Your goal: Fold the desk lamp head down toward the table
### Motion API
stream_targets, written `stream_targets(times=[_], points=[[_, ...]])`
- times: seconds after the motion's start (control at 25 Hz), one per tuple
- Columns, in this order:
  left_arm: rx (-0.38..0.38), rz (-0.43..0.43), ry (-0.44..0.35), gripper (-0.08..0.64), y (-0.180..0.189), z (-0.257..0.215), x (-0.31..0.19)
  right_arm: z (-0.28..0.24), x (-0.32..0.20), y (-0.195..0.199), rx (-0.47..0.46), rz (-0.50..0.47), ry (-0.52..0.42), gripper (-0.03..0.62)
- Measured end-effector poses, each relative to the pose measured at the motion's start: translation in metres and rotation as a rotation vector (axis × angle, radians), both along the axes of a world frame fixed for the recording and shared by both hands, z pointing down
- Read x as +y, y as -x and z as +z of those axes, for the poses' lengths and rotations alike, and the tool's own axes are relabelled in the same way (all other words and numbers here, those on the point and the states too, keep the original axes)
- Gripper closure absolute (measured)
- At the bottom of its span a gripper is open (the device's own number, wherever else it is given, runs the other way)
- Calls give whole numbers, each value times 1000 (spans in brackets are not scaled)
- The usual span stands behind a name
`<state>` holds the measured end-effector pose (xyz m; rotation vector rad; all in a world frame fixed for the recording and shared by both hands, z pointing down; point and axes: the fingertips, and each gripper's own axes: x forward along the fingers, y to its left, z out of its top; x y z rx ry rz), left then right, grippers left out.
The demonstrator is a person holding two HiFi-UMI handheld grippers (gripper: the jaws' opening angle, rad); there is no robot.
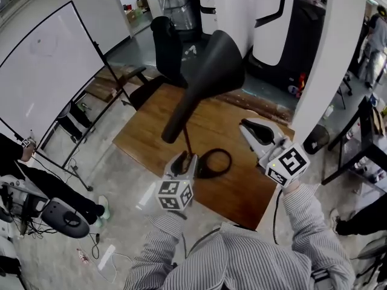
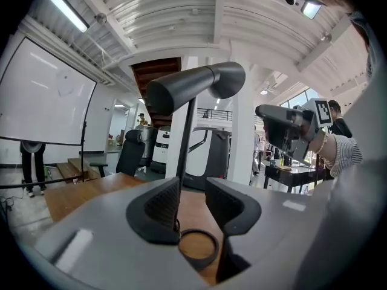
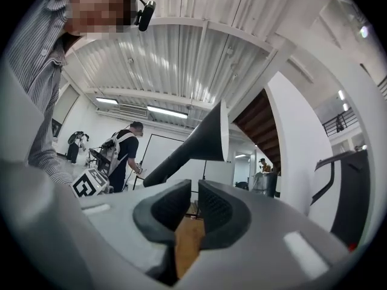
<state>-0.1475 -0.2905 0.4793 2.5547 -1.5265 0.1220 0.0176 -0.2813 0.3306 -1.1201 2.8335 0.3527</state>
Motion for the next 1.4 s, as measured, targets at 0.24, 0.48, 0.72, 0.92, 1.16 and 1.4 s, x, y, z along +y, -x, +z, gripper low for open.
stream_targets(times=[0.24, 0.48, 0.72, 0.92, 1.16, 1.4], points=[[22, -55, 5, 409, 1, 1, -21, -39, -19, -3, 74, -18, -77, 538], [24, -57, 12, 399, -1, 5, -38, -73, -34, -4, 130, -31, -154, 509], [22, -37, 37, 402, -4, 15, -47, -82, -37, 2, 184, -59, -203, 511], [53, -1, 63, 473, -7, 20, -52, -87, -35, 3, 166, -76, -227, 529], [63, 9, 57, 505, -5, 20, -54, -89, -36, 10, 140, -111, -209, 543], [71, 3, 44, 505, -6, 20, -55, -86, -36, 4, 109, -101, -172, 552]])
